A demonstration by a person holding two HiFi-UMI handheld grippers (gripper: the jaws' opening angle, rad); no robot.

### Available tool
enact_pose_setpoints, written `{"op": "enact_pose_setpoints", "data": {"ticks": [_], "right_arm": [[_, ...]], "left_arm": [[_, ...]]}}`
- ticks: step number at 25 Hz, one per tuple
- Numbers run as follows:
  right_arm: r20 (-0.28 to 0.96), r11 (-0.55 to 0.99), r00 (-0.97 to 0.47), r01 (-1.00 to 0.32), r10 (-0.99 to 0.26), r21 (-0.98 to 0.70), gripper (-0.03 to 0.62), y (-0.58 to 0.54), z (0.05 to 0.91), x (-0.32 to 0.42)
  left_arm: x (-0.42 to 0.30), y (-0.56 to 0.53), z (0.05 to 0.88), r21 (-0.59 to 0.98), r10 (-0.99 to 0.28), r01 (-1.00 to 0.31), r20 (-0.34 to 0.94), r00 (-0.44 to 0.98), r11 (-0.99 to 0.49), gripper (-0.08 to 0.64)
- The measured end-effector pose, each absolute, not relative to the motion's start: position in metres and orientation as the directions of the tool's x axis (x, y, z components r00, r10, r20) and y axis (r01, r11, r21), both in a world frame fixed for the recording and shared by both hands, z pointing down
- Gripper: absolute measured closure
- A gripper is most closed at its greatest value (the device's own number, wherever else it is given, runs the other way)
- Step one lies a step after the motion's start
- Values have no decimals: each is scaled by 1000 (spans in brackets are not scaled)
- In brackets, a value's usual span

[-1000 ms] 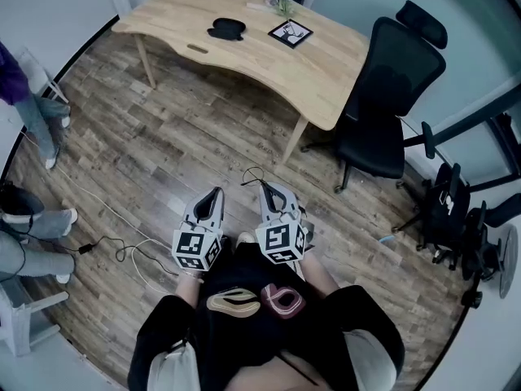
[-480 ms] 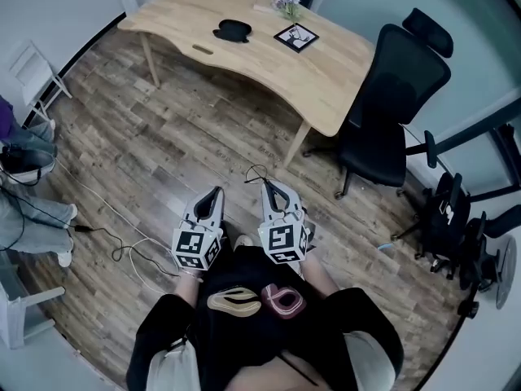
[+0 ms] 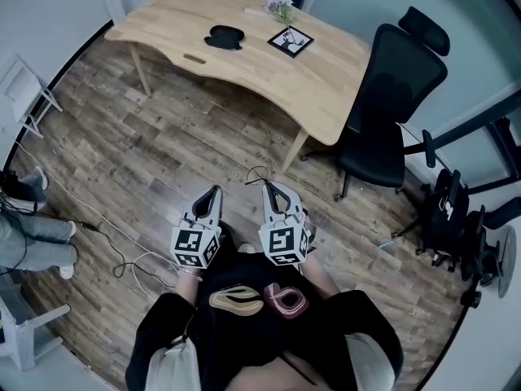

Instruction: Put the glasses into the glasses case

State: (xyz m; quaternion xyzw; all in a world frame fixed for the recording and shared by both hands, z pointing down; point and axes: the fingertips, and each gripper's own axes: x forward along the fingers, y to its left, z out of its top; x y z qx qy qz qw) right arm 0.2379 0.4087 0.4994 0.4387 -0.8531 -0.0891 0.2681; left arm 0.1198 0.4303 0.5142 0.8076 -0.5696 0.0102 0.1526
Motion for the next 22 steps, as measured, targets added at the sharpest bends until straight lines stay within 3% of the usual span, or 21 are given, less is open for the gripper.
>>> {"op": "enact_pose_setpoints", "data": {"ticks": [22], "right_arm": [[421, 562, -397, -717, -816, 412, 575, 256, 498, 146]], "left_arm": [[23, 264, 511, 243, -877, -890, 205, 435, -385, 535]]}}
